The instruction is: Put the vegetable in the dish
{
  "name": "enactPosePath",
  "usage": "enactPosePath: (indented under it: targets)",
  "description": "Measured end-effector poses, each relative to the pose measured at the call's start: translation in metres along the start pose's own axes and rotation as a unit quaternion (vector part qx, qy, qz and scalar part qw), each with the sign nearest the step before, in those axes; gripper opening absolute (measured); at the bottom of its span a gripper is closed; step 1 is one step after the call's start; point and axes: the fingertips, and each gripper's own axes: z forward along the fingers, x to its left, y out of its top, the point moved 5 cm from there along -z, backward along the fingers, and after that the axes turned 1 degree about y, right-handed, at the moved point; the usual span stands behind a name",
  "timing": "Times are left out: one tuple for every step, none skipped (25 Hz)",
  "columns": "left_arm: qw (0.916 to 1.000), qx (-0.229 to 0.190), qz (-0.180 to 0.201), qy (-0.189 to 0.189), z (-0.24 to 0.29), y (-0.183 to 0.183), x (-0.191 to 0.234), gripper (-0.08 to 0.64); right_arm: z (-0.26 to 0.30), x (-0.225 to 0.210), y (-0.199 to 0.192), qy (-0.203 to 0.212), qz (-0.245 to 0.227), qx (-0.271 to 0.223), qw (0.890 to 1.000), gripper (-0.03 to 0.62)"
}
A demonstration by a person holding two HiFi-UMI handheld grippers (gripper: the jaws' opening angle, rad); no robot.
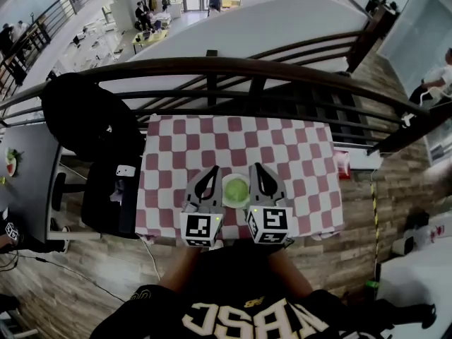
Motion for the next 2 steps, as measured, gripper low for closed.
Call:
enactPosePath:
  targets:
    - [1.0, 0.001, -0.002, -0.001, 0.0016, -0.0028, 0.0019, 0.018, 0.002, 0.0002, -0.0014, -0.002, -0.001, 0.001, 1.0, 0.017]
    - [1.0, 0.002, -0.004, -0.003, 0.003, -0.0056, 0.0037, 0.018, 0.004, 0.0005, -0.003, -0.003, -0.002, 0.002, 1.0, 0.017]
